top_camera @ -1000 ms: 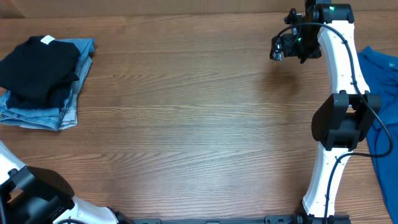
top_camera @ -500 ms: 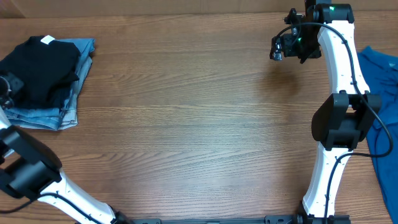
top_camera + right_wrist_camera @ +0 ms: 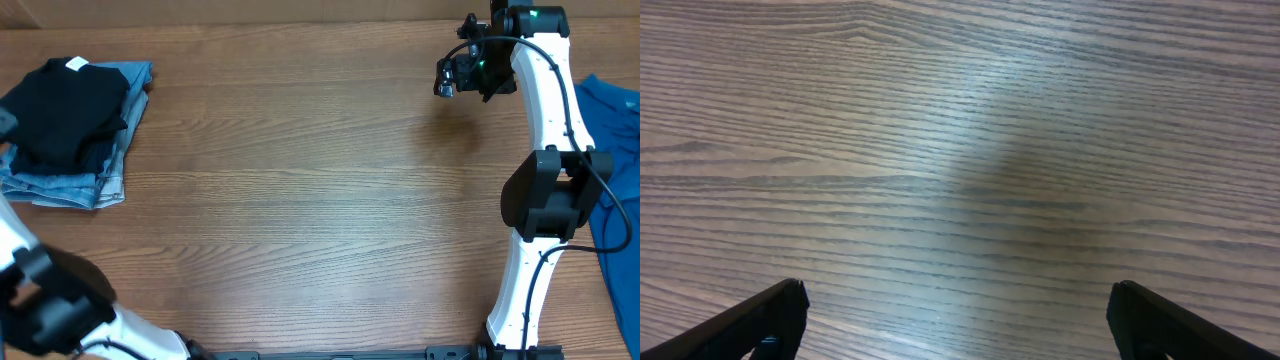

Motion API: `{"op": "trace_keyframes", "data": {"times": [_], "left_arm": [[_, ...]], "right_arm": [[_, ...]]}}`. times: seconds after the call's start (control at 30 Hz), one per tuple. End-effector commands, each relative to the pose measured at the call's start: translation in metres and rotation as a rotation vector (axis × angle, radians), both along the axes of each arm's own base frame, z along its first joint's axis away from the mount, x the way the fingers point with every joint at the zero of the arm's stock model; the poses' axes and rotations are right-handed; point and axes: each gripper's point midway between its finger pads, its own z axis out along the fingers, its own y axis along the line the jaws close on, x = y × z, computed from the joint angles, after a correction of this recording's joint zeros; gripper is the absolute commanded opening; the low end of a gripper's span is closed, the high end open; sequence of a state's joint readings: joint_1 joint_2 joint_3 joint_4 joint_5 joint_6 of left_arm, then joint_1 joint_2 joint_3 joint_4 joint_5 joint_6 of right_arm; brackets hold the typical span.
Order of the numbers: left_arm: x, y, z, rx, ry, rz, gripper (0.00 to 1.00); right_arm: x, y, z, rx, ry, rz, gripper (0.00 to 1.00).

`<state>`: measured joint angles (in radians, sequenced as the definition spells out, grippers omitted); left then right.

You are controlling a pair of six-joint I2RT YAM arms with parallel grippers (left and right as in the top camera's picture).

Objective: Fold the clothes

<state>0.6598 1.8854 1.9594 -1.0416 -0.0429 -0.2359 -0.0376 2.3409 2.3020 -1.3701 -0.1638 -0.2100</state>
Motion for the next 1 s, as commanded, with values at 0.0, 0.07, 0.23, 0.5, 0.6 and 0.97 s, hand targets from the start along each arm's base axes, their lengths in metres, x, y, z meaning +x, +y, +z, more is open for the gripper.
{"op": "trace_keyframes", "data": {"times": [0.0,0.07,0.23,0.5,0.6,0.97], "left_arm": [[0.015,-0.013,0.013,0.041,-0.028,-0.052,0.04],[0.029,-0.020,-0.008,0.042,0.026,-0.127,0.04],[0.049,-0.033,-0.071,-0.027,0.144,-0.205,0.04],[0.031,-0.084,-0.131,-0.231,0.348,-0.242,0.04],[0.036,-0.085,-0.108,-0.202,0.287,-0.223,0.04],[0.031,-0.033,-0.013,0.107,0.105,-0.028,0.04]], "right_arm": [[0.002,0.000,0.007,-0.008,-0.021,0.005,1.00],[0.002,0.000,0.007,-0.008,-0.021,0.005,1.00],[0.002,0.000,0.007,-0.008,-0.021,0.005,1.00],[0.002,0.000,0.007,-0.008,-0.021,0.005,1.00],[0.002,0.000,0.007,-0.008,-0.021,0.005,1.00],[0.002,0.000,0.007,-0.008,-0.021,0.005,1.00]]}}
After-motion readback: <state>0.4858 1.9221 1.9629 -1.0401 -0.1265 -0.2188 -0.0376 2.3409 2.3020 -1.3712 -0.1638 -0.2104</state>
